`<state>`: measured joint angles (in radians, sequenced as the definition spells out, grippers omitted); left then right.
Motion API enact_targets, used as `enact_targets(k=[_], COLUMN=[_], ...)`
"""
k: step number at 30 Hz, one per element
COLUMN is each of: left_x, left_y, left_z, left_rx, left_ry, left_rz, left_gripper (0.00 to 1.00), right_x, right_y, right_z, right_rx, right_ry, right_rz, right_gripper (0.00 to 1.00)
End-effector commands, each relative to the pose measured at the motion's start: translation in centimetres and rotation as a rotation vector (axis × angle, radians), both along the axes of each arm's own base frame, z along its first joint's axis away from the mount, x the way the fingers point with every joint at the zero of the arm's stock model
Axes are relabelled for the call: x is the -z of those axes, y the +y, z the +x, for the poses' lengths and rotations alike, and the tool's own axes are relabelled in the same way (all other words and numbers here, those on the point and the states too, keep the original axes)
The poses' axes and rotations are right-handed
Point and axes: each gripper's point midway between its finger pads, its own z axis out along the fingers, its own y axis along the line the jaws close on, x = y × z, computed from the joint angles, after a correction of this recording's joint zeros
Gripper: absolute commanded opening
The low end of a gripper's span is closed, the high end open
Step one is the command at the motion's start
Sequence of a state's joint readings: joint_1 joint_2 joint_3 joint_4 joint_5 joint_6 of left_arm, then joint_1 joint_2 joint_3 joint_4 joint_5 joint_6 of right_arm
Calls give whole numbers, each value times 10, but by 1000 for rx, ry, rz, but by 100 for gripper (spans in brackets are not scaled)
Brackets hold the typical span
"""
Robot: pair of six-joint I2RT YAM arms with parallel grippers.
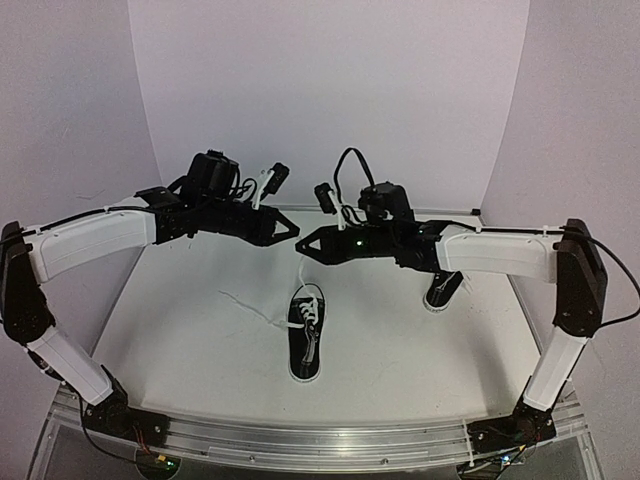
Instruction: Tie the shoes
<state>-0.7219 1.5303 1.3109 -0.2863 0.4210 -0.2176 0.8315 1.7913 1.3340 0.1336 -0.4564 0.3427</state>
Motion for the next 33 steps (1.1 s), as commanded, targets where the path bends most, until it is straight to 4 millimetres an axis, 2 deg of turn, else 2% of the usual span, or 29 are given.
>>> enact_targets(k=[1, 3, 5, 6, 8, 10, 12, 17, 21, 26, 33], left_x=[-26, -25, -24, -22, -18, -3, 21, 101, 143, 172, 207], left_y=[2, 14, 32, 44, 63, 82, 93, 120, 138, 150, 147], left_z=[-4, 6, 16, 19, 23, 26, 28, 25, 20, 26, 43], left_rx=[-6, -99, -210, -269, -363, -458, -514, -677, -781, -846, -860], left_ry=[-50, -63, -77, -79, -82, -66, -24, 140, 218, 223, 289], left_rz=[-50, -16, 12, 16, 24, 67, 125, 271, 338, 431, 474], left_gripper=[6, 26, 44, 57, 69, 76, 77, 71, 67, 59, 50], right_x=[-22, -22, -25, -26, -30, -34, -36, -26, -17, -18, -12], right_y=[8, 3, -5, -10, -23, -39, -54, -79, -91, -105, -117], right_z=[2, 1, -3, -4, -6, -8, -10, -14, -22, -30, -38], right_rx=[-14, 4, 27, 42, 86, 137, 183, 258, 276, 300, 311], right_ry=[-39, -26, -17, -18, -26, -39, -48, -40, -18, -16, -2], right_rz=[49, 46, 41, 39, 32, 19, 2, -52, -71, -68, -94], right_gripper=[9, 2, 0, 0, 0, 0, 0, 0, 0, 0, 0])
